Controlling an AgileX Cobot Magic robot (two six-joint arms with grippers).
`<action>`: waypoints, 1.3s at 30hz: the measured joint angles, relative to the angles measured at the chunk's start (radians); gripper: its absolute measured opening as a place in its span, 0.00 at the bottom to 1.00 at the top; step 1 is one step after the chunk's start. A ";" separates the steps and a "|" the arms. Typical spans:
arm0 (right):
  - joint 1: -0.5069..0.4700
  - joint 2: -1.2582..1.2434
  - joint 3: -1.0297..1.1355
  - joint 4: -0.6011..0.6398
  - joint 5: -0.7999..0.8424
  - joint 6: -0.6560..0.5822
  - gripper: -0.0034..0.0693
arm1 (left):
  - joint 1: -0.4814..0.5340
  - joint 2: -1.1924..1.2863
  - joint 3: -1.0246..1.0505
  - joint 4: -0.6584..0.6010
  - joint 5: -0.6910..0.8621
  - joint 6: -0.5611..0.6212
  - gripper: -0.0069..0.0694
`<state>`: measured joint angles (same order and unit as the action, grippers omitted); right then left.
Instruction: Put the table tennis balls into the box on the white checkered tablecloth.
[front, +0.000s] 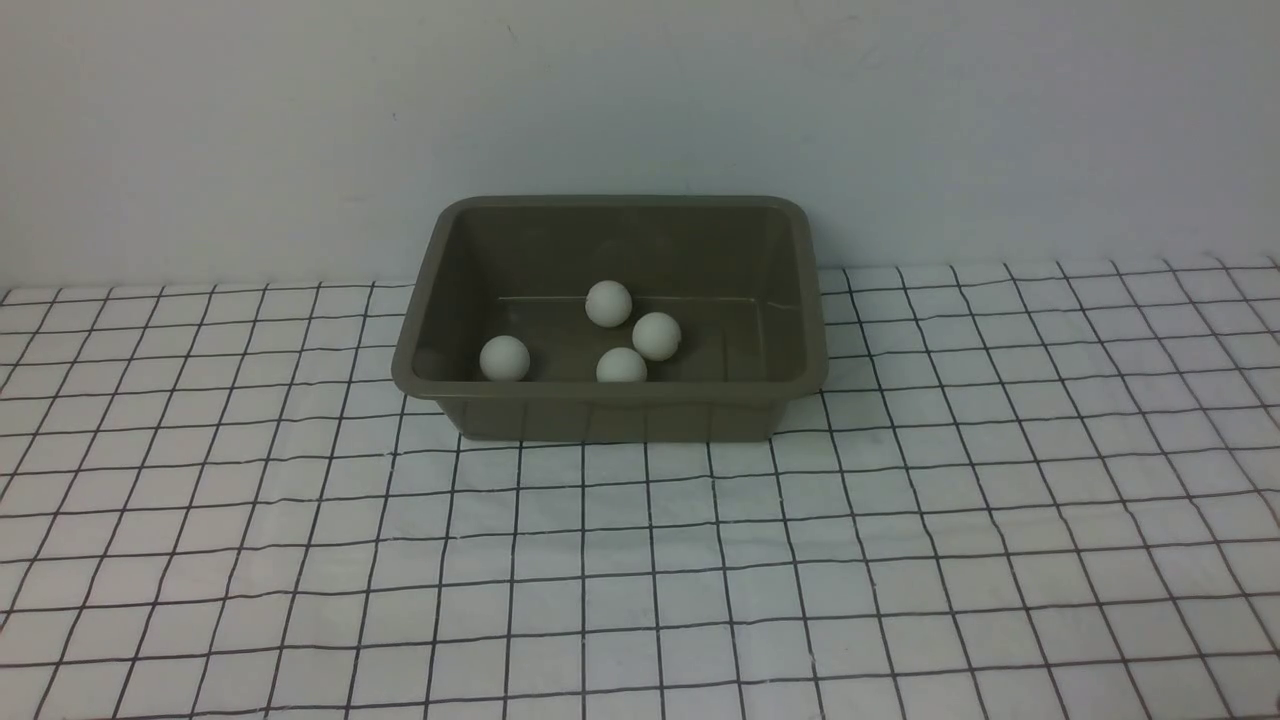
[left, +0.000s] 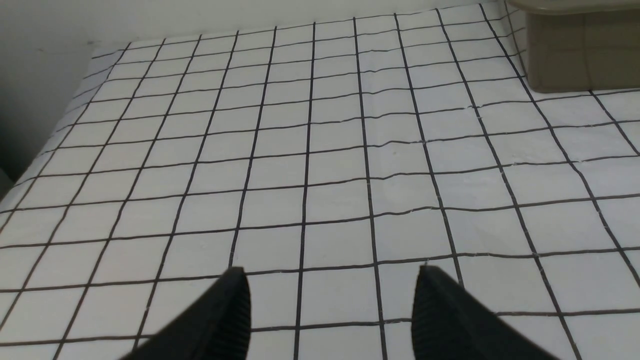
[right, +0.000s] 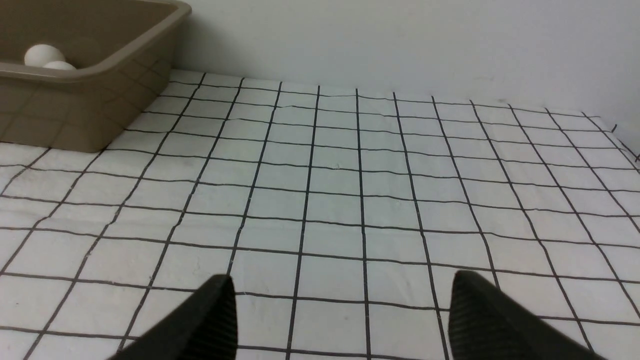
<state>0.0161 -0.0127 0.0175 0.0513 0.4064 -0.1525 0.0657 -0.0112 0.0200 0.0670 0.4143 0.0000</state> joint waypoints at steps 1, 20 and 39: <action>0.000 0.000 0.000 0.000 0.000 -0.001 0.75 | 0.000 0.000 0.000 0.000 0.000 0.000 0.61; 0.016 0.000 0.000 0.001 0.000 -0.010 0.75 | 0.000 0.000 0.000 0.000 0.000 0.000 0.61; 0.016 0.000 0.000 0.002 0.000 -0.011 0.75 | 0.000 0.000 0.000 0.000 0.000 0.000 0.61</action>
<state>0.0322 -0.0127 0.0175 0.0536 0.4064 -0.1630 0.0657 -0.0112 0.0200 0.0670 0.4143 0.0000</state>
